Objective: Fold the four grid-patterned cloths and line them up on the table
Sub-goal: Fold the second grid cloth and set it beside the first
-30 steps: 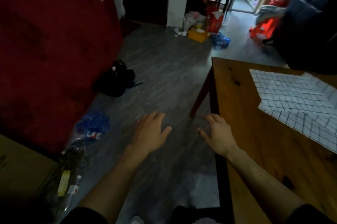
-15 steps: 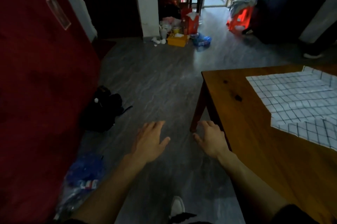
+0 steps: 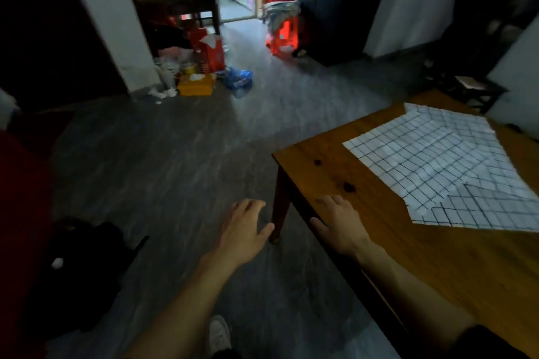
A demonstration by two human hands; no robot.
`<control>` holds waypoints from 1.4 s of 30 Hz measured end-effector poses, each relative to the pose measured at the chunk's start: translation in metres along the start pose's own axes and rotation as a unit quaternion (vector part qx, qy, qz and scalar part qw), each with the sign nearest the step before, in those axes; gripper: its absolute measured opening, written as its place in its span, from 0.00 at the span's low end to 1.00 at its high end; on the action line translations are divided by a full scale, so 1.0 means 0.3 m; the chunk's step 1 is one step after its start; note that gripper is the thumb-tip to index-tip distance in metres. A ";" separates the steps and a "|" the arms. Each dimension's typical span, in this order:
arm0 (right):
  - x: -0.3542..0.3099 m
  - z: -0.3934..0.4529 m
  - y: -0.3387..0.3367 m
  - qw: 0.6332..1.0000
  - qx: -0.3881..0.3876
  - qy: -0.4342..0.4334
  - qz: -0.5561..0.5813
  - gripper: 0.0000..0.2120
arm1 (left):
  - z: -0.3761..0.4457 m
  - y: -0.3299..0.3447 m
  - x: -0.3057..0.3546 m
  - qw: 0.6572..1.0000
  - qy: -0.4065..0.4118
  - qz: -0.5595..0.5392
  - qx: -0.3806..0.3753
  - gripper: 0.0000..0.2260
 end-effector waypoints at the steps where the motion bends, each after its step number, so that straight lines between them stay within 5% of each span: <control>1: -0.005 0.018 -0.008 1.000 0.014 0.019 0.001 0.26 | 0.052 -0.010 -0.004 1.000 0.019 -0.009 -0.008 0.24; 9: -0.004 0.083 -0.125 0.980 0.113 0.160 0.012 0.27 | 0.407 -0.090 0.071 0.981 0.181 -0.012 -0.067 0.22; 18: 0.159 0.063 -0.078 0.951 0.142 0.269 0.056 0.27 | 0.618 -0.010 0.231 0.942 0.296 0.057 -0.145 0.27; 28: 0.377 0.417 -0.133 0.925 0.199 0.289 0.145 0.26 | 0.939 0.024 0.293 0.920 0.297 0.183 -0.178 0.25; 42: 0.754 0.374 -0.187 0.870 0.207 0.424 0.146 0.25 | 1.236 0.391 0.608 0.885 0.363 0.118 -0.266 0.20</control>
Point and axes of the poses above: each hand's wrist, its own z-axis towards the middle knuckle, its own y-axis out of the palm, x = y × z, the point moved 7 cm from there along z, towards the middle knuckle, and after that the axes turned 4 degrees about -z, right-handed, at the moved point
